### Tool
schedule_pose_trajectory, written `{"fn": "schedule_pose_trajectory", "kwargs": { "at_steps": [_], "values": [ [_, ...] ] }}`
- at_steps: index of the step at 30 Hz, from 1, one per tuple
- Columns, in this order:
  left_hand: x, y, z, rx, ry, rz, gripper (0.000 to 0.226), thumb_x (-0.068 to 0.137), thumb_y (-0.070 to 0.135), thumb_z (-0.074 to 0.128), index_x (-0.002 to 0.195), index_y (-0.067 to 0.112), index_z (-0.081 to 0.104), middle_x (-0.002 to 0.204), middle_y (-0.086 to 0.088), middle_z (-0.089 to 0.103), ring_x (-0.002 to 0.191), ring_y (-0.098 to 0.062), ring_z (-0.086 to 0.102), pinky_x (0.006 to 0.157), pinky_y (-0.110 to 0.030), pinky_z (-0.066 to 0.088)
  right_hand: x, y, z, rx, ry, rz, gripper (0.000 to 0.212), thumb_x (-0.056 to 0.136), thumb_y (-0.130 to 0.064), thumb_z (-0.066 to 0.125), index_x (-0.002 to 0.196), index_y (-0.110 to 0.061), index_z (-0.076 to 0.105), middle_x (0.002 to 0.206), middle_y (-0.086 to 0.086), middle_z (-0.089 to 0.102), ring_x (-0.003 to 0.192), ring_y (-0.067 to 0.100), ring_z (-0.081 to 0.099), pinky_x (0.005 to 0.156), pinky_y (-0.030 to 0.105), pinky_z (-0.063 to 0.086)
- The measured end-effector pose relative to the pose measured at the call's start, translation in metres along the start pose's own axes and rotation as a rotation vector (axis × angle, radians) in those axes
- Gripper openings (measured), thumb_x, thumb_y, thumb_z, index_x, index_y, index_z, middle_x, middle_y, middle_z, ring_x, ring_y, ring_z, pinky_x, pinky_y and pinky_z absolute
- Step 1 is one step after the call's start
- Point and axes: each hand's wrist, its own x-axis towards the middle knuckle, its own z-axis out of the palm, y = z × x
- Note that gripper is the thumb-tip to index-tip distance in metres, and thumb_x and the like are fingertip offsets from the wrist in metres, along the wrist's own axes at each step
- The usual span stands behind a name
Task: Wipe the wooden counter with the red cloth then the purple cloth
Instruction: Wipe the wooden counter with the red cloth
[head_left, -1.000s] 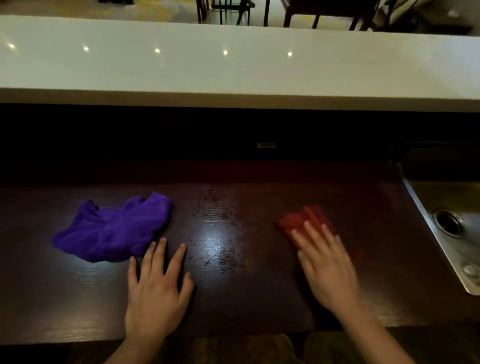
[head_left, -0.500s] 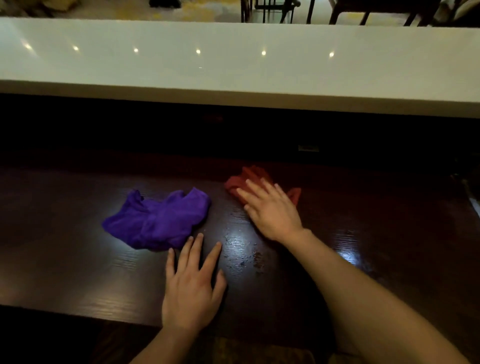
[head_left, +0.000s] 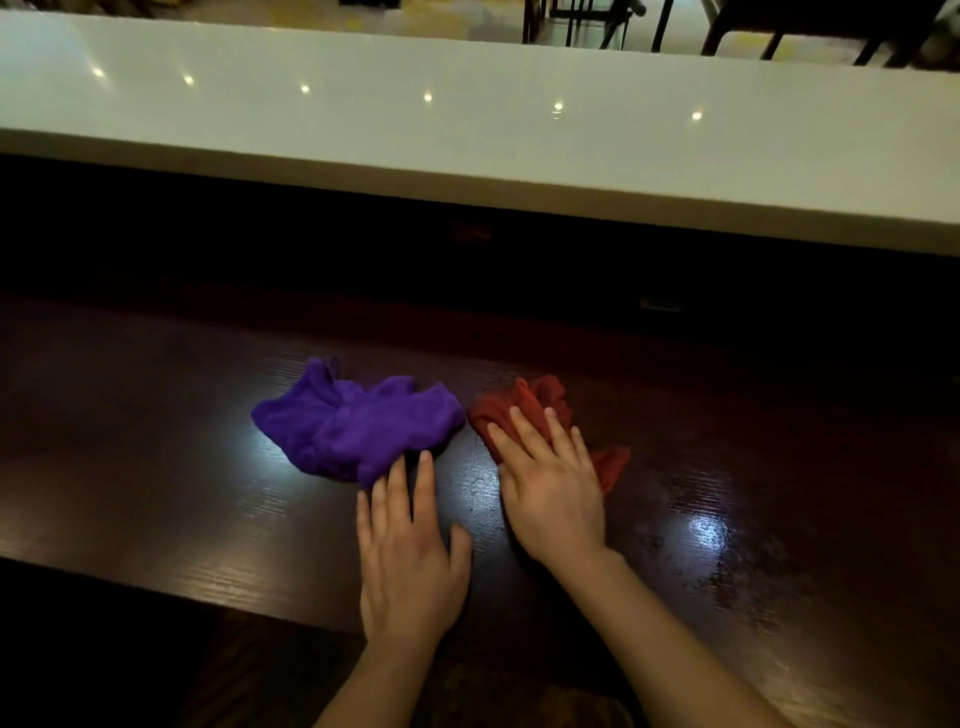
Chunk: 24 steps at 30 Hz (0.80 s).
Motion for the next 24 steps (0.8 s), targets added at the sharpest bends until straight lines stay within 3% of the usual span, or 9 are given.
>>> {"fn": "schedule_pose_trajectory", "kwargs": {
  "at_steps": [4, 7, 9, 12, 15, 17, 19, 22, 24],
  "values": [
    [-0.001, -0.002, -0.002, -0.060, 0.032, -0.057, 0.074, 0.083, 0.037, 0.036, 0.153, 0.020, 0.020, 0.153, -0.012, 0.035, 0.141, -0.028, 0.028, 0.120, -0.052, 0.017, -0.016, -0.024, 0.010, -0.021, -0.070, -0.230, 0.052, 0.097, -0.036, 0.037, 0.148, -0.044, 0.031, 0.161, -0.011, 0.026, 0.151, 0.026, 0.015, 0.122, 0.048, 0.013],
    [-0.004, -0.004, -0.002, -0.113, 0.050, -0.054, 0.066, 0.085, 0.030, 0.037, 0.150, 0.019, 0.031, 0.150, -0.012, 0.042, 0.139, -0.027, 0.032, 0.120, -0.052, 0.017, -0.062, 0.010, 0.014, -0.061, -0.080, -0.490, 0.054, 0.098, -0.036, 0.040, 0.149, -0.047, 0.025, 0.162, -0.014, 0.020, 0.151, 0.023, 0.014, 0.122, 0.045, 0.012],
    [-0.003, -0.003, -0.002, -0.072, 0.037, -0.018, 0.060, 0.087, 0.032, 0.037, 0.145, 0.020, 0.040, 0.147, -0.012, 0.046, 0.138, -0.028, 0.036, 0.118, -0.055, 0.019, -0.071, 0.039, 0.006, -0.088, -0.102, -0.570, 0.054, 0.099, -0.037, 0.041, 0.149, -0.049, 0.024, 0.162, -0.014, 0.022, 0.151, 0.023, 0.015, 0.122, 0.044, 0.012],
    [-0.001, -0.002, -0.002, 0.002, 0.005, 0.008, 0.053, 0.089, 0.036, 0.038, 0.138, 0.021, 0.053, 0.143, -0.014, 0.051, 0.135, -0.033, 0.039, 0.115, -0.059, 0.023, -0.020, 0.072, -0.010, -0.096, -0.033, -0.310, 0.051, 0.097, -0.033, 0.047, 0.146, -0.044, 0.037, 0.157, -0.007, 0.035, 0.148, 0.026, 0.026, 0.118, 0.050, 0.024],
    [-0.001, 0.000, -0.003, 0.037, -0.002, 0.018, 0.050, 0.089, 0.036, 0.041, 0.134, 0.021, 0.057, 0.141, -0.014, 0.052, 0.134, -0.035, 0.040, 0.113, -0.061, 0.024, 0.045, 0.074, -0.022, -0.025, 0.021, 0.134, 0.048, 0.100, -0.035, 0.044, 0.147, -0.042, 0.035, 0.159, -0.007, 0.031, 0.149, 0.026, 0.019, 0.122, 0.046, 0.014],
    [-0.001, 0.000, -0.002, 0.049, 0.004, 0.023, 0.050, 0.088, 0.035, 0.042, 0.133, 0.021, 0.057, 0.140, -0.014, 0.052, 0.133, -0.035, 0.040, 0.112, -0.061, 0.025, 0.057, 0.060, -0.018, 0.004, 0.019, 0.236, 0.047, 0.101, -0.039, 0.039, 0.148, -0.042, 0.033, 0.161, -0.008, 0.027, 0.150, 0.026, 0.014, 0.122, 0.045, 0.009],
    [-0.001, -0.001, -0.001, 0.055, 0.010, 0.030, 0.050, 0.087, 0.035, 0.043, 0.133, 0.021, 0.057, 0.139, -0.015, 0.053, 0.132, -0.035, 0.041, 0.112, -0.061, 0.026, 0.036, 0.041, -0.009, -0.013, 0.012, 0.142, 0.047, 0.101, -0.041, 0.038, 0.148, -0.041, 0.035, 0.160, -0.007, 0.029, 0.150, 0.027, 0.016, 0.122, 0.047, 0.012],
    [0.000, -0.002, -0.001, 0.072, 0.007, 0.028, 0.051, 0.087, 0.036, 0.040, 0.134, 0.021, 0.055, 0.140, -0.015, 0.052, 0.132, -0.035, 0.041, 0.112, -0.061, 0.026, -0.035, 0.019, 0.005, -0.059, -0.036, -0.241, 0.048, 0.100, -0.044, 0.035, 0.148, -0.046, 0.031, 0.161, -0.010, 0.028, 0.150, 0.024, 0.018, 0.121, 0.046, 0.016],
    [0.000, -0.001, -0.002, 0.086, -0.012, 0.030, 0.053, 0.087, 0.037, 0.039, 0.135, 0.021, 0.054, 0.141, -0.015, 0.051, 0.133, -0.035, 0.039, 0.112, -0.060, 0.026, -0.055, 0.028, 0.003, -0.040, -0.094, -0.381, 0.048, 0.101, -0.045, 0.034, 0.148, -0.050, 0.024, 0.162, -0.014, 0.022, 0.151, 0.019, 0.014, 0.122, 0.042, 0.012]
  ]
}}
